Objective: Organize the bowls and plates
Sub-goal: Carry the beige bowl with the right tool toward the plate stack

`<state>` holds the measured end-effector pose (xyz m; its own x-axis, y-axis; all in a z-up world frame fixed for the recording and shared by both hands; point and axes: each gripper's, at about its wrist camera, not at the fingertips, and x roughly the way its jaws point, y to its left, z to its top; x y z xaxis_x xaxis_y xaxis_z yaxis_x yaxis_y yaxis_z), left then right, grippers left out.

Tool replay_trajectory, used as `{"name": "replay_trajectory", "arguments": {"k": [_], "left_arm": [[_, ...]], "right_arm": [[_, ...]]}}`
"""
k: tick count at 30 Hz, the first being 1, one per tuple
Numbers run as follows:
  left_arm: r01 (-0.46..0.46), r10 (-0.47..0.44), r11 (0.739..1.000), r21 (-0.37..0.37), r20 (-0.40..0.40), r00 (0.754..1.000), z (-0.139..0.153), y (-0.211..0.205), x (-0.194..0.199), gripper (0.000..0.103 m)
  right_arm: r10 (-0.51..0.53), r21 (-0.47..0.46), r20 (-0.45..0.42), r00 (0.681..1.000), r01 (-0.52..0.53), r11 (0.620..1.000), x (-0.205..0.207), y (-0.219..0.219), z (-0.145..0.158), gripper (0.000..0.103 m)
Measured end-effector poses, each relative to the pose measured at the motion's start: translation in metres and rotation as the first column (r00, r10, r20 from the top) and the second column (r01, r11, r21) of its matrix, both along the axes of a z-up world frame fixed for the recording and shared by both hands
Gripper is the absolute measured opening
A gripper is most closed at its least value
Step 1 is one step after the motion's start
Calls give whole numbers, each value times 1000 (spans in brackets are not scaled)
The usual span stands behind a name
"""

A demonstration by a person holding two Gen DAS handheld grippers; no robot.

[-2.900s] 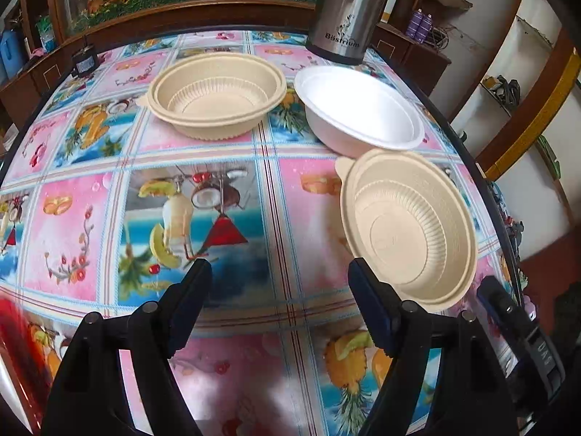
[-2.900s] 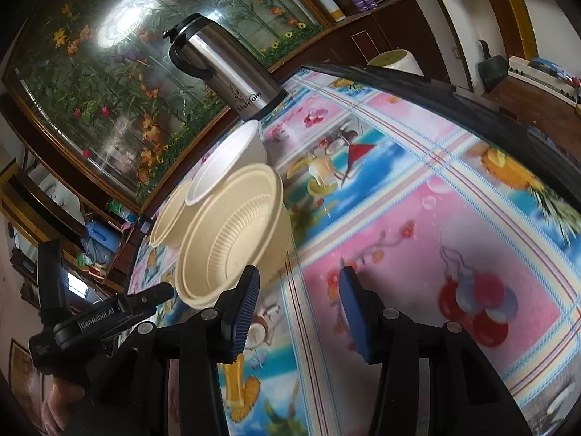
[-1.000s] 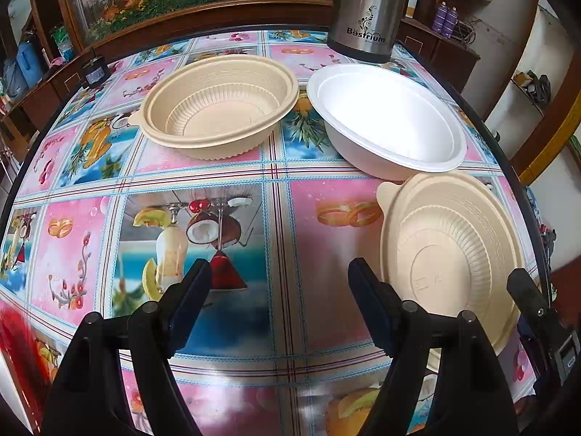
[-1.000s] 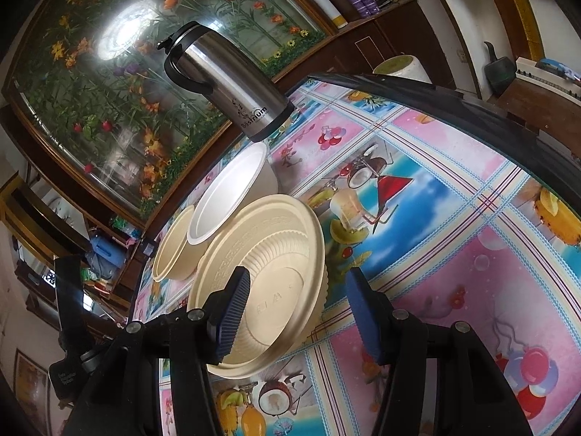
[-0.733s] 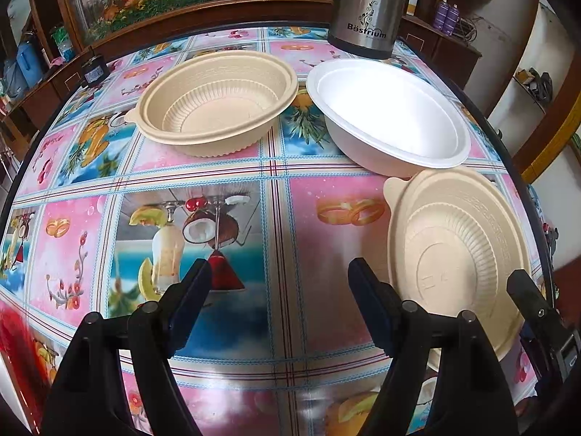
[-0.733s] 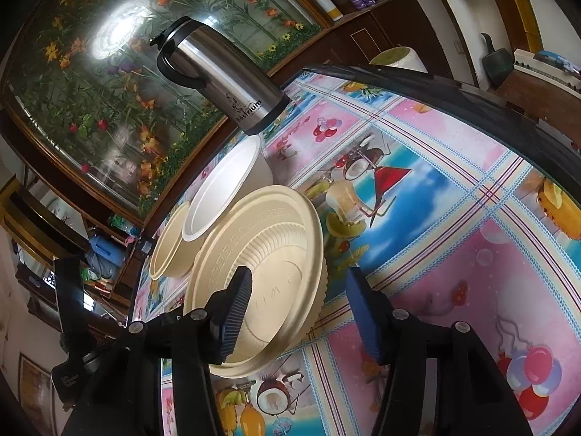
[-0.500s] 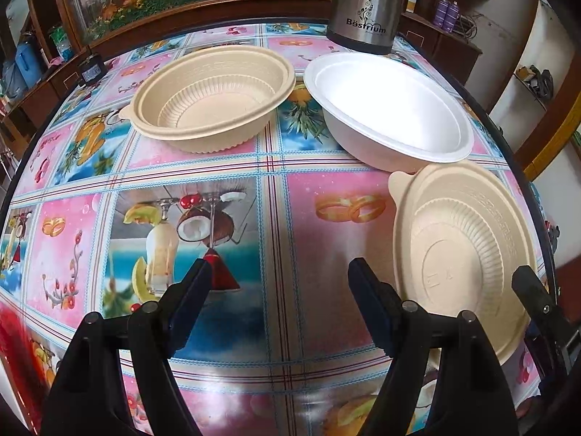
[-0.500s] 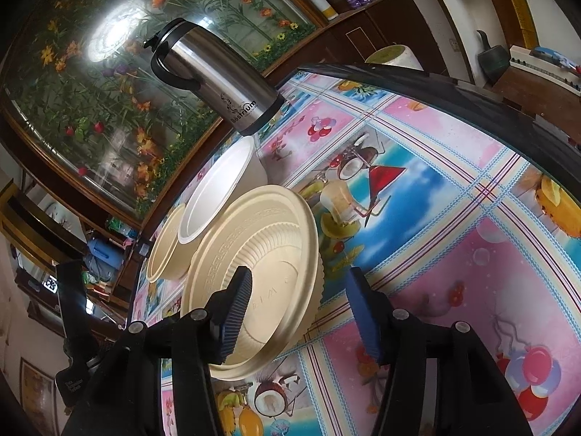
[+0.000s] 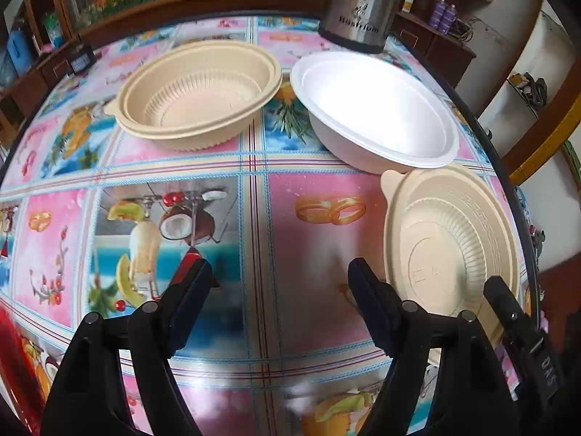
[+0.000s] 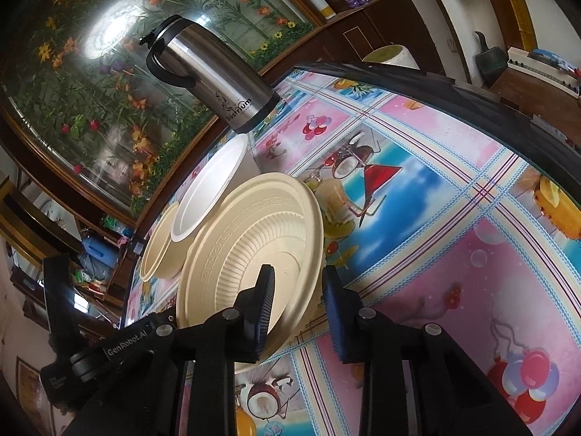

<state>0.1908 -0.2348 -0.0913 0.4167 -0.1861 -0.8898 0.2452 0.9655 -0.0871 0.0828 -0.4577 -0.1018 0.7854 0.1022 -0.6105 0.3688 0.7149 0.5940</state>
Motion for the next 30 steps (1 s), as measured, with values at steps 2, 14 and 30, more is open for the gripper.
{"name": "replay_trajectory", "arguments": {"k": [2, 14, 30], "left_arm": [[-9, 8, 1000, -21, -35, 999, -2, 1, 5, 77], [-36, 37, 999, 18, -55, 998, -12, 4, 9, 77], [-51, 40, 988, 143, 78, 996, -1, 45, -34, 74]], "right_arm": [[-4, -7, -1, 1000, 4, 1000, 0, -1, 0, 28], [16, -15, 3, 1000, -16, 1000, 1, 2, 1, 27], [89, 156, 81, 993, -101, 983, -19, 19, -6, 26]]}}
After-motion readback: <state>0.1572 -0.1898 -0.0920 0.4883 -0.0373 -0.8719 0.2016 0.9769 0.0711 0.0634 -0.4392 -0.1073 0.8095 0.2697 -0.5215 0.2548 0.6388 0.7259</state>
